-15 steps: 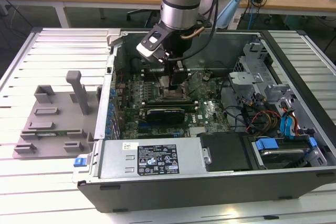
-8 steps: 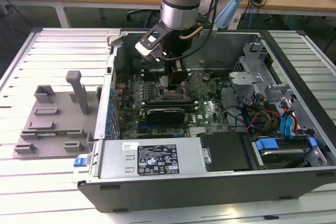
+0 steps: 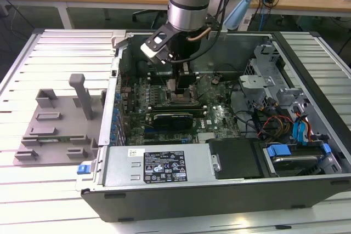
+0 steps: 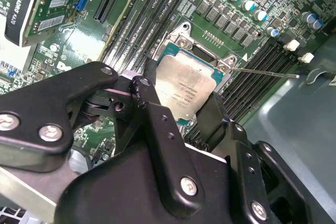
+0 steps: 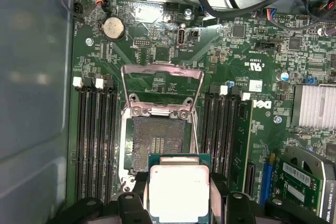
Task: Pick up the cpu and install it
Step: 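Place the cpu into insertion slot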
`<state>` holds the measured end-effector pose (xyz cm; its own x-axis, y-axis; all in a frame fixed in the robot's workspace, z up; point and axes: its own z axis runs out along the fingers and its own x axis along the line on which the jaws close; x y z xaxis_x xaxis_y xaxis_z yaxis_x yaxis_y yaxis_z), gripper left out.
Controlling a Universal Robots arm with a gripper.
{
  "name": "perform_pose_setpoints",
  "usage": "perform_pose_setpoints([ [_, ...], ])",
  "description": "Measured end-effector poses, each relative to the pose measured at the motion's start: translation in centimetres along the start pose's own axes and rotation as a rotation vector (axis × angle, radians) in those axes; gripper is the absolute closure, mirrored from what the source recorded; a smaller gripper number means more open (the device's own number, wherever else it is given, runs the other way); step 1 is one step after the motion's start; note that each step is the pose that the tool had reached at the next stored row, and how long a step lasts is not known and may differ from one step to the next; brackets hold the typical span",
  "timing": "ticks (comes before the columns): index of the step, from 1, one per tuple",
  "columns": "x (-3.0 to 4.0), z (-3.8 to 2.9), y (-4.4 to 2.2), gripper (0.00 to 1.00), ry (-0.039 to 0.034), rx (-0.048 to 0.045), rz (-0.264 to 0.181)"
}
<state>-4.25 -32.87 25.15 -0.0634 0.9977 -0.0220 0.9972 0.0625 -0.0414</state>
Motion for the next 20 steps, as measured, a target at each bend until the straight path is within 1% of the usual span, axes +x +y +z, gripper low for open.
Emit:
perform_pose_setpoints([
  [4, 0.00, 0.00, 0.00, 0.45, 0.0004, 0.0004, 0.013],
  [7, 0.00, 0.01, 0.00, 0.45, 0.0014, 0.0008, 0.036],
  [20, 0.00, 0.01, 0.00, 0.45, 0.0044, 0.0024, 0.109],
])
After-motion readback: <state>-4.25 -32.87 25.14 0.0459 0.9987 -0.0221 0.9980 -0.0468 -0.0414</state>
